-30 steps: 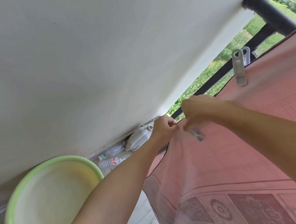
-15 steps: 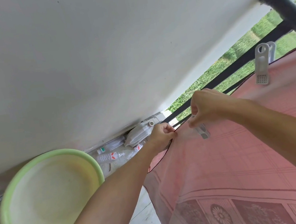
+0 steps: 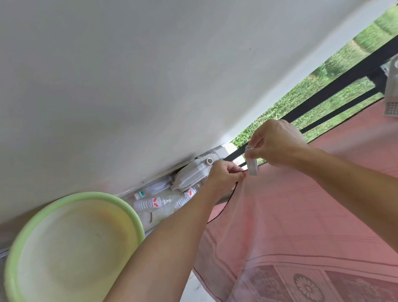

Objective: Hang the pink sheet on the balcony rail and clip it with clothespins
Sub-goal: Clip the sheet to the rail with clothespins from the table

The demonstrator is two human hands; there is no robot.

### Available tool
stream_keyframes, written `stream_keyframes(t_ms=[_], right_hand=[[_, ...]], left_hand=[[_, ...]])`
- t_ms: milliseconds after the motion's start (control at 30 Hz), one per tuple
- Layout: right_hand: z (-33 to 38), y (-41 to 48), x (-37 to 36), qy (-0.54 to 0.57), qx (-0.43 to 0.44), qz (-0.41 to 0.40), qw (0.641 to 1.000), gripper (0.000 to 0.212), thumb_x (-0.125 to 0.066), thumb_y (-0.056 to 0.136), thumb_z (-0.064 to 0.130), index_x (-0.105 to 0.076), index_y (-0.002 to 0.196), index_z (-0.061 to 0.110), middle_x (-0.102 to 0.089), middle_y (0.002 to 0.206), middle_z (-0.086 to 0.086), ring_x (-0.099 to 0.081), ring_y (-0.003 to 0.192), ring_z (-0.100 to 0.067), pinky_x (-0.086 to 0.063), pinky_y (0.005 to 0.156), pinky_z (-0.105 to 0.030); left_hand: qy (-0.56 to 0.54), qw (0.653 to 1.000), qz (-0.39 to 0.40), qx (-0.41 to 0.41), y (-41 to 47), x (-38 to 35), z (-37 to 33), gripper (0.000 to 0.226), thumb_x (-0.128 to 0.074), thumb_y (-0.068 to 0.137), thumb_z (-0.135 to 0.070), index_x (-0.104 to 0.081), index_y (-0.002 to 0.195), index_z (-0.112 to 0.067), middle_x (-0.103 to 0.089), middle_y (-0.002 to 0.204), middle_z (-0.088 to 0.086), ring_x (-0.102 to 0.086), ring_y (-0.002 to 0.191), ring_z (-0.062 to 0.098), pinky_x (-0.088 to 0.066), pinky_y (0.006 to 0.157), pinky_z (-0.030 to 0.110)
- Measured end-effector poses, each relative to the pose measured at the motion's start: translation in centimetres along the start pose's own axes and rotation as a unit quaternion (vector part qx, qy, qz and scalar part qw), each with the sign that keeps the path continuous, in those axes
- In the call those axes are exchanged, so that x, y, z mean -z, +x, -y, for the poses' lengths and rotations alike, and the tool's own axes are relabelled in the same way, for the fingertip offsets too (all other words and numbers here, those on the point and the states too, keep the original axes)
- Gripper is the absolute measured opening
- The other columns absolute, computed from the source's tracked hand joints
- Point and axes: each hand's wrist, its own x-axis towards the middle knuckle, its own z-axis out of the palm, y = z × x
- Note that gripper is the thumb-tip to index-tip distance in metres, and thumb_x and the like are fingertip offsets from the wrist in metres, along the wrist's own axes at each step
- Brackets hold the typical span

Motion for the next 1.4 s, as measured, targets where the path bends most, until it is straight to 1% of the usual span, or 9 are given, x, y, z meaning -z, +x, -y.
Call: stream_keyframes(t_ms=[233,467,600,700,767,900,1033,1167,1400], right_hand=[[-0.1,1.0,-0.9,-0.018,-0.015,-0.018,1.0,0.017,-0.081,0.073,0.04,-0.076,0.08,0.025,-0.074,0.082,0.003,-0.067,0.074,-0.019,-0.058,0.066,-0.035],[-0.6,1.4,-1.8,-0.065,-0.046,0.047,0.996,0.027,-0.083,0.072,0.038,-0.07,0.082,0.016,-0.07,0.082,-0.003,-0.065,0.077,-0.025,-0.057,0.07,-0.039],[-0.8,1.1,-1.7,-0.079,-0.061,0.062,0.993,0.038,-0.082,0.073,0.042,-0.062,0.087,0.014,-0.064,0.085,-0.005,-0.062,0.081,-0.028,-0.048,0.065,-0.034],[-0.5,0.5,-1.2,-0.072,-0.064,0.087,0.992,0.042,-0.086,0.068,0.043,-0.058,0.078,0.014,-0.061,0.079,-0.004,-0.058,0.073,-0.025,-0.049,0.065,-0.034],[-0.2,-0.3,-0.7,-0.081,-0.051,0.076,0.992,0.04,-0.083,0.073,0.041,-0.061,0.089,0.011,-0.064,0.087,-0.005,-0.061,0.079,-0.025,-0.055,0.073,-0.038],[0.7,-3.9,-0.1,-0.066,0.031,-0.058,0.996,0.029,-0.065,0.09,0.034,-0.065,0.115,0.019,-0.07,0.104,-0.001,-0.065,0.092,-0.025,-0.057,0.076,-0.041],[0.6,-9.6,-1.4,0.007,0.075,-0.072,0.995,0.024,-0.056,0.094,0.037,-0.066,0.114,0.027,-0.071,0.103,0.003,-0.067,0.088,-0.019,-0.056,0.075,-0.038],[-2.0,-15.3,-3.1,0.023,-0.003,-0.062,0.998,0.032,-0.053,0.095,0.04,-0.063,0.123,0.029,-0.069,0.114,0.006,-0.065,0.093,-0.018,-0.051,0.079,-0.031],[-8.8,-26.4,-3.3,0.044,-0.164,-0.074,0.983,0.036,-0.046,0.097,0.04,-0.056,0.13,0.03,-0.061,0.127,0.006,-0.059,0.111,-0.02,-0.045,0.089,-0.033]], left_hand=[[-0.005,1.0,-0.017,-0.005,-0.2,0.4,-0.1,0.007,-0.076,0.08,-0.009,-0.074,0.082,-0.003,-0.069,0.074,0.007,-0.06,0.067,0.014,-0.051,0.066,0.026],[0.002,0.999,-0.045,0.001,0.3,0.9,-0.8,0.006,-0.074,0.08,-0.003,-0.075,0.086,-0.003,-0.072,0.081,0.015,-0.064,0.073,0.017,-0.055,0.079,0.035],[0.042,0.998,-0.039,0.002,-0.6,1.0,-1.8,0.005,-0.072,0.082,-0.003,-0.075,0.086,-0.003,-0.069,0.075,0.006,-0.061,0.069,0.012,-0.053,0.074,0.027],[0.087,0.995,-0.034,0.018,-1.5,1.8,-2.3,0.009,-0.068,0.082,-0.001,-0.074,0.089,-0.002,-0.065,0.068,-0.003,-0.057,0.056,-0.002,-0.048,0.061,0.013],[0.137,0.989,-0.048,0.025,-2.2,3.2,-2.3,0.012,-0.066,0.082,-0.002,-0.074,0.09,-0.006,-0.065,0.072,-0.004,-0.058,0.061,0.003,-0.048,0.064,0.019],[0.289,0.954,-0.039,0.061,-4.5,6.6,-2.4,0.017,-0.062,0.085,-0.006,-0.072,0.099,-0.007,-0.068,0.091,0.003,-0.062,0.083,0.017,-0.051,0.078,0.027],[0.406,0.909,0.002,0.09,-7.6,8.8,-3.5,0.011,-0.062,0.085,-0.009,-0.071,0.091,-0.009,-0.069,0.089,0.003,-0.061,0.081,0.017,-0.044,0.069,0.024],[0.513,0.853,0.064,0.069,-10.0,8.5,-5.7,0.016,-0.056,0.08,-0.009,-0.071,0.084,-0.007,-0.067,0.078,0.003,-0.06,0.075,0.02,-0.046,0.064,0.028],[0.611,0.773,0.148,-0.086,-13.4,0.9,-10.8,0.019,-0.047,0.087,-0.011,-0.064,0.081,-0.017,-0.069,0.088,0.005,-0.064,0.085,0.025,-0.049,0.072,0.03]])
